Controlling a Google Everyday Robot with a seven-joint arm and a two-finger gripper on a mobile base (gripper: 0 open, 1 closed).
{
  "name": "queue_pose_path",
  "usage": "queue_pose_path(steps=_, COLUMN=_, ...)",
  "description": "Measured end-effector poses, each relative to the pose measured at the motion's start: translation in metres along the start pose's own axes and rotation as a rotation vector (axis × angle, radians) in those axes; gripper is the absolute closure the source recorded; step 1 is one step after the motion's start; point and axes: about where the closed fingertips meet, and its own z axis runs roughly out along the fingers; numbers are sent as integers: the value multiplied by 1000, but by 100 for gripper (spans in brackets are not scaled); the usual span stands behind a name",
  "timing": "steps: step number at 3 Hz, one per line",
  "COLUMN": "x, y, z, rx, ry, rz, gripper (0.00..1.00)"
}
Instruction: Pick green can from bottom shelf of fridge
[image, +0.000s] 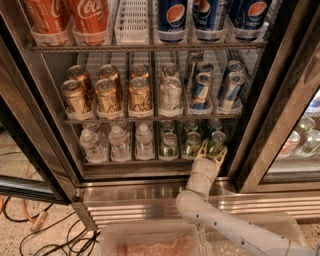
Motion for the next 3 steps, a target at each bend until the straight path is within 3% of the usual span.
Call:
queue_pose_path(steps=1, x=2, y=-8, z=8, rx=25, ry=6, rz=-3, gripper=56)
queue_pose_path(steps=3, x=2, y=-10, z=7, rx=27, ry=6, rz=-5, gripper=100)
